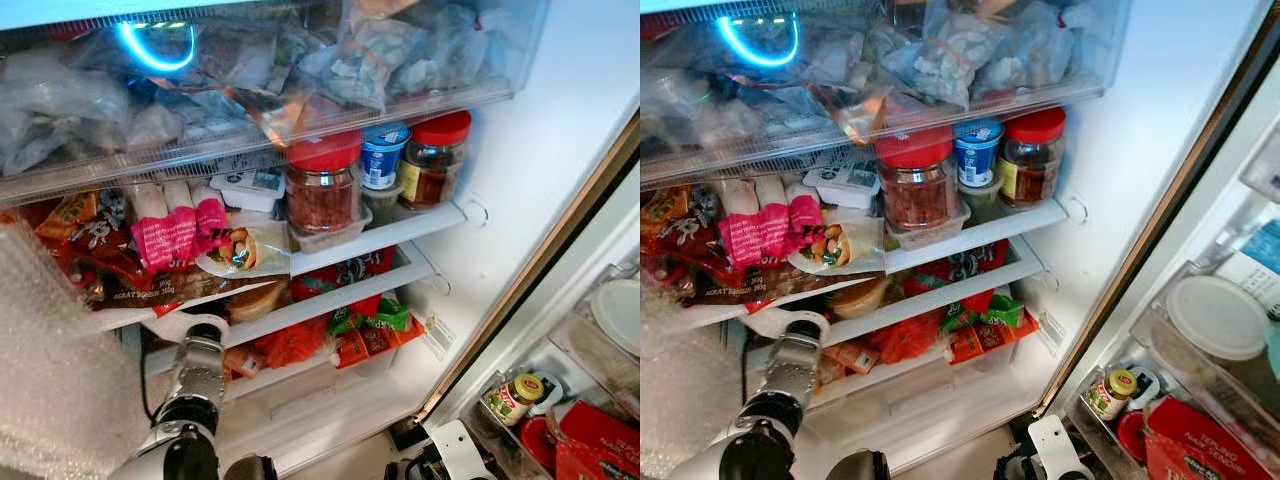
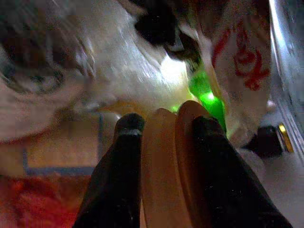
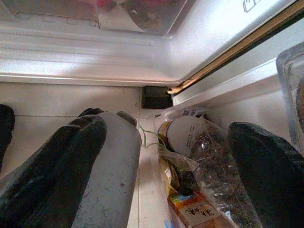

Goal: Restocking fridge

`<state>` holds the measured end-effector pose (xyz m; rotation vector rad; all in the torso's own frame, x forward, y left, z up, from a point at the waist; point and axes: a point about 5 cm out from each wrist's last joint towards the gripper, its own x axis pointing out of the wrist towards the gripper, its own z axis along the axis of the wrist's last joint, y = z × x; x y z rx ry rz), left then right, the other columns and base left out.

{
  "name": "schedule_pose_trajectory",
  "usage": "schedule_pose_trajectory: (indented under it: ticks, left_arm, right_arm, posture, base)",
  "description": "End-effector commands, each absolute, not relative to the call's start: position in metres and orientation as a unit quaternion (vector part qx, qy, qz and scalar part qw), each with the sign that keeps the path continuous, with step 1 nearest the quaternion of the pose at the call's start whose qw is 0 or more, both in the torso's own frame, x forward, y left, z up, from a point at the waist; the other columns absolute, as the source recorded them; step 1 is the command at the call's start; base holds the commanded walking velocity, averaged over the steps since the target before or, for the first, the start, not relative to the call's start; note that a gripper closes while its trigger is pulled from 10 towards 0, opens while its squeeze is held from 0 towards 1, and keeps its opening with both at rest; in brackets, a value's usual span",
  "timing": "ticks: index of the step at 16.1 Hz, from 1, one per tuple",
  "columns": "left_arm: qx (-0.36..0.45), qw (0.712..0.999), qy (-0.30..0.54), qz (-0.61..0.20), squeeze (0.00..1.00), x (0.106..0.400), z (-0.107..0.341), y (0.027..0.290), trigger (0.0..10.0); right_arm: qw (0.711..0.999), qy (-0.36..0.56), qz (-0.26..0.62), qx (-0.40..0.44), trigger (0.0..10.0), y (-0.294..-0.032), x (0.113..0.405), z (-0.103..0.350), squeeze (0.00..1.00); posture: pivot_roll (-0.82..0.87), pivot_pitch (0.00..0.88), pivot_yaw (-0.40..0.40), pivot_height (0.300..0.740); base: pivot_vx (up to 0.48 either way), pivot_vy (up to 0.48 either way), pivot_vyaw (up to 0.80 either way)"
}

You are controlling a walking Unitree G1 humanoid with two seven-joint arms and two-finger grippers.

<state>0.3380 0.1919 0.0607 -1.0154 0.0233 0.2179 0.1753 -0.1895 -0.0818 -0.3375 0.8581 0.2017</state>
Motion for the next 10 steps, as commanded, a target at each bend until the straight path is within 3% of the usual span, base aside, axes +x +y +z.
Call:
schedule_pose_trajectory:
  ticks: [1,6,7,8,9,10]
  left_arm:
    - [-0.486,0.869,0.021,0.084,0.0,0.3425,0.0632,0.1839,10.0]
    - [-0.486,0.871,0.024,0.064,0.0,0.3467,0.0657,0.1753,10.0]
    - [-0.484,0.872,0.023,0.064,0.15,0.3476,0.0668,0.175,10.0]
    - [-0.481,0.874,0.017,0.064,0.67,0.3488,0.0689,0.1758,10.0]
    - [-0.481,0.874,0.013,0.063,0.78,0.3494,0.0702,0.1762,10.0]
    - [-0.48,0.875,0.012,0.062,0.79,0.3496,0.0705,0.1762,10.0]
  right_arm:
    - [0.859,0.475,0.103,-0.161,10.0,-0.1926,0.1425,-0.0973,0.0]
    - [0.86,0.474,0.102,-0.16,10.0,-0.1922,0.143,-0.0971,0.0]
    - [0.86,0.474,0.102,-0.16,10.0,-0.1922,0.1431,-0.0971,0.0]
    - [0.86,0.474,0.102,-0.16,10.0,-0.1922,0.1431,-0.0971,0.0]
    - [0.86,0.474,0.102,-0.16,10.0,-0.1922,0.1431,-0.0971,0.0]
    - [0.86,0.474,0.102,-0.16,10.0,-0.1921,0.1431,-0.0971,0.0]
  posture:
    - [-0.21,0.092,-0.006,0.641]
    - [-0.21,0.093,-0.006,0.641]
    - [-0.21,0.093,-0.006,0.641]
    - [-0.21,0.093,-0.006,0.641]
    - [-0.21,0.093,-0.006,0.641]
    - [-0.21,0.093,-0.006,0.641]
  base:
    - [0.0,0.0,0.0]
    - [0.0,0.0,0.0]
    - [0.0,0.0,0.0]
    - [0.0,0.0,0.0]
    - [0.0,0.0,0.0]
    - [0.0,0.0,0.0]
